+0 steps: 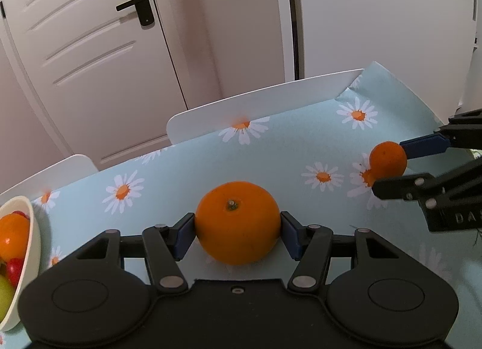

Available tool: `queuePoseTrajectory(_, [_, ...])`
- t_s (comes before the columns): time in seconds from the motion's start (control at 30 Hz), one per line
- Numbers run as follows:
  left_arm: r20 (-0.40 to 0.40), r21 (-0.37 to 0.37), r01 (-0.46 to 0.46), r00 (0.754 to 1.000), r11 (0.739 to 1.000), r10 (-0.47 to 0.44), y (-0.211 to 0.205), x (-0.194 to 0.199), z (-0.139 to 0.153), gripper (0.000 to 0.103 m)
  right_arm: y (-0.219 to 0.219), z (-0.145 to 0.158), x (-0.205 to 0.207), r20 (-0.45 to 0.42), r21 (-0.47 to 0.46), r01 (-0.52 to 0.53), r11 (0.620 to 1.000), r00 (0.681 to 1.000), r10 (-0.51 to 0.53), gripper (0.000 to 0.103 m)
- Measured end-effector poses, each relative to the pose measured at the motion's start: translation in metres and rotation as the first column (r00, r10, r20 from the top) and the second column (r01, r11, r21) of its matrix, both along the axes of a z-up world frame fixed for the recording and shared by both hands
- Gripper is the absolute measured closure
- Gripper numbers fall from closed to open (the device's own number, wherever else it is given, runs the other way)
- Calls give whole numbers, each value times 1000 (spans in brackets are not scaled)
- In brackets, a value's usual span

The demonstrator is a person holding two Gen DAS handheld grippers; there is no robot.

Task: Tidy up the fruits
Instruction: 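Grasp the large orange with the left tool while the right tool grasps a tangerine, then carry the large orange and tangerine over the bowl with both tools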

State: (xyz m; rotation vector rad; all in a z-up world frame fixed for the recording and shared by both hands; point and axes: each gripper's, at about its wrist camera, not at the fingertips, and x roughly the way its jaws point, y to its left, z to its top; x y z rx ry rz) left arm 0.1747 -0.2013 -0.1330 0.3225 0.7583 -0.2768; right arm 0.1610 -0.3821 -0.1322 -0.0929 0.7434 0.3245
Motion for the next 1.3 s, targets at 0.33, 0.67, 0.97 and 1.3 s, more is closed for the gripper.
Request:
queuePoseTrajectory(0.33, [-9,-3,-21,1000,1000,21,5,-10,1,40,1,4,4,1,-4,-18,1000,1000,18,52])
queuePoseTrajectory(0.67, [5,-33,-89,996,995,89,25,-36,23,40,22,30,-7,24,1,-81,997,996,81,52])
queuePoseTrajectory(0.97, [52,-68,-178,982,982,182,53,-71,66,40,66,70,-24,47,34,-177,984,983,176,53])
queuePoseTrajectory(1.3, [93,-97,-276,954,956,285,115,-101,109,40,140,109,-40,64,53,-252,966,967,248,53])
